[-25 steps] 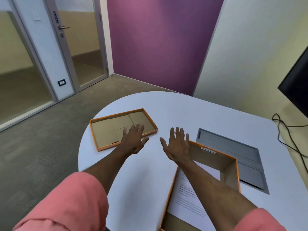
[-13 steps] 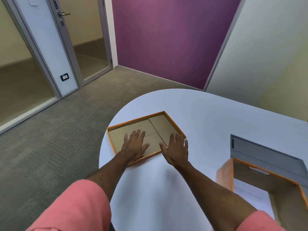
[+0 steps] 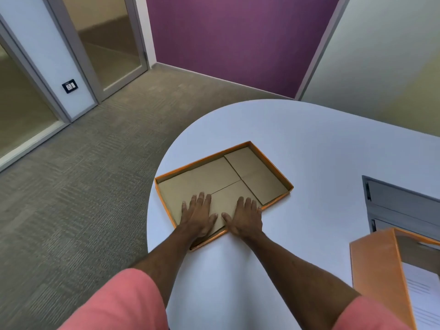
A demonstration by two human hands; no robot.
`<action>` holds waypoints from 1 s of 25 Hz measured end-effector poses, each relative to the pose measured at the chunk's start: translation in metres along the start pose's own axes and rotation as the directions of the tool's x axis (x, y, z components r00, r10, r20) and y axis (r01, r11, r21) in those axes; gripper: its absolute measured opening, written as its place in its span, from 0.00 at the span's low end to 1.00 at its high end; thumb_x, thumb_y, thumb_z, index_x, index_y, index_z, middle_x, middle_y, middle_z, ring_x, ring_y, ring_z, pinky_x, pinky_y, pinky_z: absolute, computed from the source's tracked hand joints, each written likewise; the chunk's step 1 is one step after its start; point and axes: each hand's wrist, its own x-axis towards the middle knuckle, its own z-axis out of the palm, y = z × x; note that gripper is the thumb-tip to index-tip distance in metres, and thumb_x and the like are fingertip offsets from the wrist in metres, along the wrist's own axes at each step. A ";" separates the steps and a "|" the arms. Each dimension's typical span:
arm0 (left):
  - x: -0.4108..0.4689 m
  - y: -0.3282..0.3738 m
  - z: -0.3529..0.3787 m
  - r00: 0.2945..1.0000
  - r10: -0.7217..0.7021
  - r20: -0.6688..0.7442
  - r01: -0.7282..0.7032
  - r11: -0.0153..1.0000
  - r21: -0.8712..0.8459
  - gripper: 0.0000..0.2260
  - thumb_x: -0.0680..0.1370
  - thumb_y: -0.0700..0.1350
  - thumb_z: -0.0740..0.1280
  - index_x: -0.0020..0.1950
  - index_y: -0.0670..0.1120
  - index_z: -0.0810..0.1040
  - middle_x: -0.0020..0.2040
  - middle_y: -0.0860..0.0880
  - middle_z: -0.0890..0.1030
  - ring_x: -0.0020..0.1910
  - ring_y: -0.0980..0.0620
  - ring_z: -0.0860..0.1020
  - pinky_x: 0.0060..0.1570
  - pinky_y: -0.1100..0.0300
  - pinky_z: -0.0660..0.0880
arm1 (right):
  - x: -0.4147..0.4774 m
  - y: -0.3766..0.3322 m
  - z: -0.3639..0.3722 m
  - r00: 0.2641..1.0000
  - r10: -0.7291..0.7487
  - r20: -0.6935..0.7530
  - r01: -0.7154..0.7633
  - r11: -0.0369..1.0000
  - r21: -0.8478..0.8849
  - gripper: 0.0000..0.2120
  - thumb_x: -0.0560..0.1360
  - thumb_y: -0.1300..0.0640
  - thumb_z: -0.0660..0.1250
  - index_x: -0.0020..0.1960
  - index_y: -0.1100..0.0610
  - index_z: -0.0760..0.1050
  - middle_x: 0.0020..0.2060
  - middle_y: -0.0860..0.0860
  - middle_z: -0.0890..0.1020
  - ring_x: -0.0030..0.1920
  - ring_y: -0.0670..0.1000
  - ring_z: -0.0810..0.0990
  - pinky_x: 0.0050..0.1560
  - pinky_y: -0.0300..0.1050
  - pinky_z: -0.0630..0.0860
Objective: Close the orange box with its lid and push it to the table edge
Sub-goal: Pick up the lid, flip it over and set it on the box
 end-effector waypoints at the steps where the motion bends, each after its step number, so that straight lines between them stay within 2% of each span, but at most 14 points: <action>1: 0.001 -0.002 0.005 1.000 -0.005 0.014 0.005 1.000 -0.005 0.31 0.80 0.58 0.51 0.79 0.47 0.45 0.80 0.45 0.45 0.79 0.43 0.46 0.75 0.40 0.46 | 0.004 -0.001 0.005 0.999 0.010 0.036 -0.010 1.000 0.011 0.39 0.76 0.37 0.55 0.76 0.61 0.51 0.76 0.63 0.57 0.76 0.64 0.54 0.74 0.61 0.52; 5: -0.005 0.004 0.020 1.000 -0.017 0.001 0.017 1.000 0.005 0.31 0.81 0.58 0.49 0.79 0.46 0.43 0.80 0.44 0.42 0.79 0.42 0.43 0.75 0.40 0.44 | 0.011 0.009 0.012 0.992 -0.013 0.126 0.012 1.000 0.005 0.37 0.77 0.36 0.51 0.77 0.58 0.49 0.77 0.63 0.51 0.77 0.63 0.49 0.75 0.61 0.46; 9: -0.018 0.026 0.023 1.000 -0.019 -0.022 0.021 0.996 0.083 0.33 0.80 0.61 0.49 0.79 0.46 0.45 0.80 0.43 0.45 0.78 0.41 0.47 0.74 0.42 0.51 | 0.016 0.043 0.001 0.973 -0.111 0.205 0.125 0.990 -0.058 0.37 0.77 0.35 0.49 0.78 0.56 0.46 0.78 0.62 0.47 0.78 0.62 0.47 0.75 0.60 0.43; 12: -0.031 0.047 0.028 1.000 0.003 -0.022 0.001 0.988 0.157 0.33 0.79 0.61 0.50 0.78 0.44 0.47 0.80 0.41 0.48 0.77 0.40 0.52 0.71 0.43 0.57 | 0.019 0.072 -0.011 0.950 -0.154 0.271 0.201 0.967 -0.154 0.46 0.69 0.27 0.39 0.78 0.54 0.45 0.78 0.61 0.45 0.78 0.60 0.46 0.75 0.59 0.42; 15: -0.037 0.066 0.037 0.999 0.030 -0.023 -0.025 0.978 0.205 0.34 0.79 0.62 0.50 0.78 0.43 0.50 0.79 0.39 0.52 0.75 0.39 0.56 0.69 0.42 0.60 | 0.026 0.097 -0.021 0.923 -0.195 0.331 0.280 0.932 -0.232 0.47 0.67 0.26 0.37 0.78 0.52 0.42 0.78 0.59 0.43 0.78 0.59 0.44 0.76 0.58 0.41; 17: -0.039 0.076 0.039 0.999 0.043 -0.028 -0.036 0.977 0.210 0.33 0.79 0.62 0.50 0.77 0.43 0.53 0.77 0.38 0.57 0.73 0.39 0.61 0.67 0.43 0.62 | 0.029 0.109 -0.029 0.908 -0.208 0.364 0.322 0.902 -0.289 0.52 0.61 0.24 0.31 0.78 0.52 0.40 0.78 0.59 0.42 0.78 0.59 0.44 0.77 0.57 0.42; 19: -0.038 0.081 0.035 0.994 0.087 -0.061 -0.072 0.976 0.207 0.29 0.79 0.61 0.51 0.74 0.43 0.61 0.72 0.39 0.65 0.68 0.41 0.66 0.64 0.44 0.64 | 0.028 0.114 -0.035 0.901 -0.206 0.382 0.340 0.882 -0.327 0.45 0.68 0.27 0.36 0.78 0.52 0.40 0.78 0.58 0.42 0.78 0.59 0.43 0.77 0.56 0.43; 21: -0.027 0.074 0.023 0.979 0.144 -0.142 -0.113 0.972 0.204 0.25 0.79 0.60 0.51 0.68 0.44 0.67 0.66 0.42 0.71 0.63 0.43 0.70 0.61 0.46 0.67 | 0.026 0.115 -0.037 0.919 -0.202 0.340 0.305 0.909 -0.284 0.40 0.73 0.30 0.40 0.78 0.51 0.43 0.79 0.57 0.45 0.78 0.61 0.44 0.77 0.57 0.45; 23: -0.005 0.058 0.006 0.961 0.166 -0.222 -0.127 0.976 0.179 0.24 0.79 0.60 0.53 0.67 0.45 0.68 0.67 0.43 0.71 0.64 0.44 0.70 0.63 0.46 0.67 | 0.027 0.110 -0.037 0.963 -0.149 0.225 0.180 0.976 -0.125 0.35 0.77 0.35 0.48 0.78 0.52 0.48 0.79 0.57 0.47 0.78 0.61 0.45 0.76 0.59 0.49; 25: 0.020 0.039 -0.013 0.957 0.127 -0.260 -0.104 0.989 0.101 0.26 0.78 0.60 0.55 0.71 0.45 0.65 0.72 0.42 0.67 0.71 0.43 0.66 0.69 0.45 0.64 | 0.028 0.104 -0.033 0.999 -0.030 0.045 0.028 0.998 0.050 0.34 0.78 0.43 0.59 0.76 0.57 0.53 0.77 0.59 0.51 0.77 0.62 0.50 0.75 0.59 0.56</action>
